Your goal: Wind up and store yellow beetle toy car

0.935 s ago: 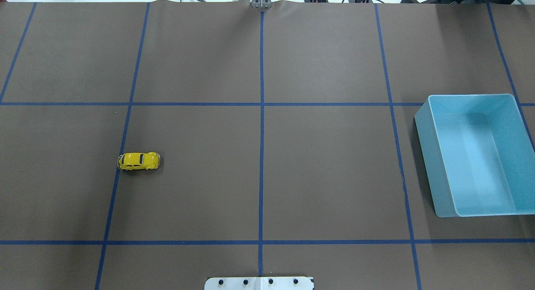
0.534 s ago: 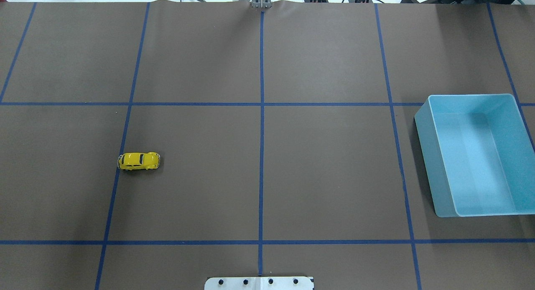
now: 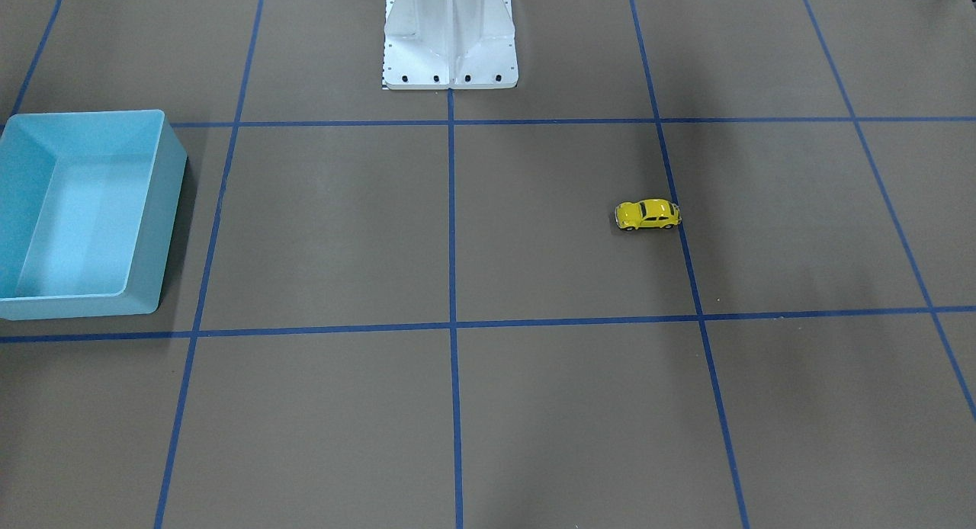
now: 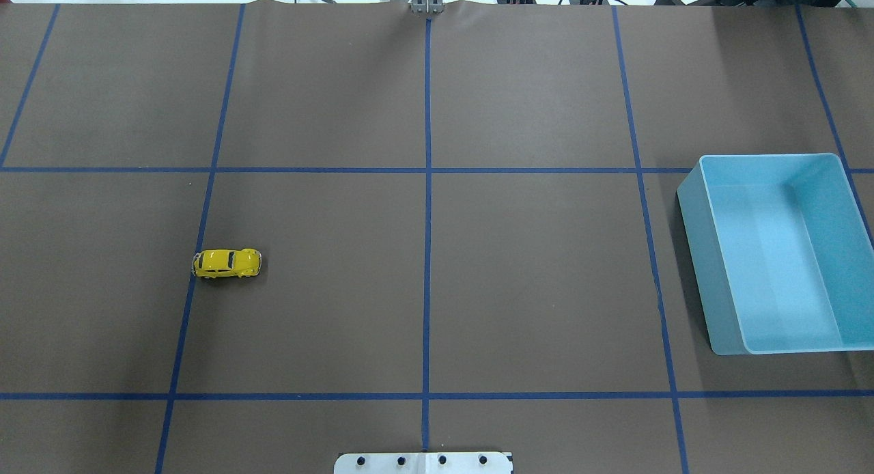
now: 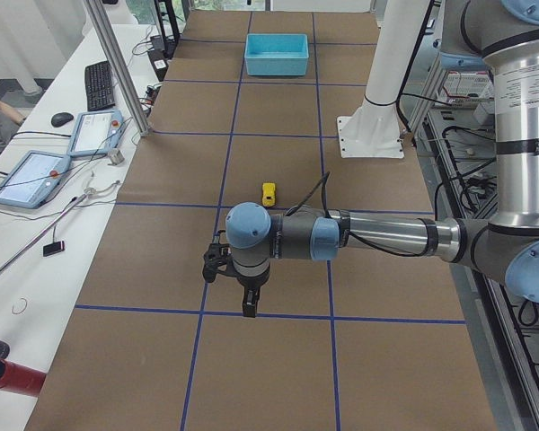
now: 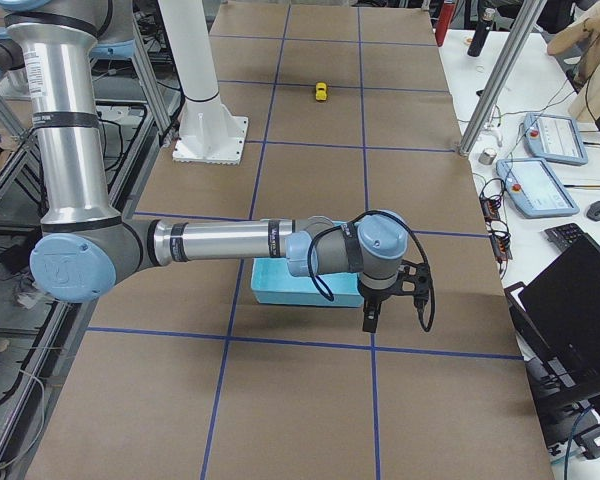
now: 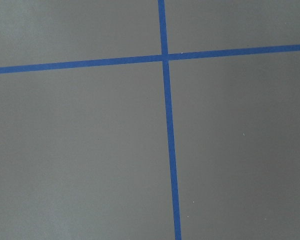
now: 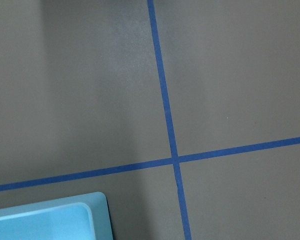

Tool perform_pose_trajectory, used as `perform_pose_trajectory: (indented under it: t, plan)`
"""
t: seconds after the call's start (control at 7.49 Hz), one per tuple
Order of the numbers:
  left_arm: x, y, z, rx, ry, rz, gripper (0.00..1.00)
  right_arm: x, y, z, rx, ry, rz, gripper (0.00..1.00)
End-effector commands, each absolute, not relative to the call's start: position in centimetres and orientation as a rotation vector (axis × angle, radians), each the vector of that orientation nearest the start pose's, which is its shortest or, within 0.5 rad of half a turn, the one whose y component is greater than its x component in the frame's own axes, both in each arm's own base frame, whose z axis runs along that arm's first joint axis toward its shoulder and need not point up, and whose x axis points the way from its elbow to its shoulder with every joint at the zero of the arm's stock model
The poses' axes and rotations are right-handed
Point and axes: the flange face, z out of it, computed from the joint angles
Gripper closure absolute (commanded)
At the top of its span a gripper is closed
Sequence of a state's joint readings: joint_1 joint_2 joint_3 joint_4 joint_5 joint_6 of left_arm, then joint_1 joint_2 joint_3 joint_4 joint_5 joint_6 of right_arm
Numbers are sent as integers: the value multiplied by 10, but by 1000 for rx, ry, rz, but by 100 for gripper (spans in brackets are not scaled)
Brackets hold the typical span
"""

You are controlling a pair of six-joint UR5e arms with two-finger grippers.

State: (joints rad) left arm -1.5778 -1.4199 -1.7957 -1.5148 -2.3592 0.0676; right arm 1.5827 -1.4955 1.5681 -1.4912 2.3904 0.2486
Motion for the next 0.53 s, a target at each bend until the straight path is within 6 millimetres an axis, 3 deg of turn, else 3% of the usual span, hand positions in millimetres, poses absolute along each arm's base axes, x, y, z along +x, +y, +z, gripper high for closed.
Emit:
perform_pose_trajectory:
  t: [0.0, 0.4]
  plan:
    - [-68, -426, 622, 46, 787, 58, 0, 74, -527, 616, 68, -828, 142, 0]
    - [-68, -426, 621, 47, 789, 59, 0, 77, -517, 636, 49, -776, 156, 0]
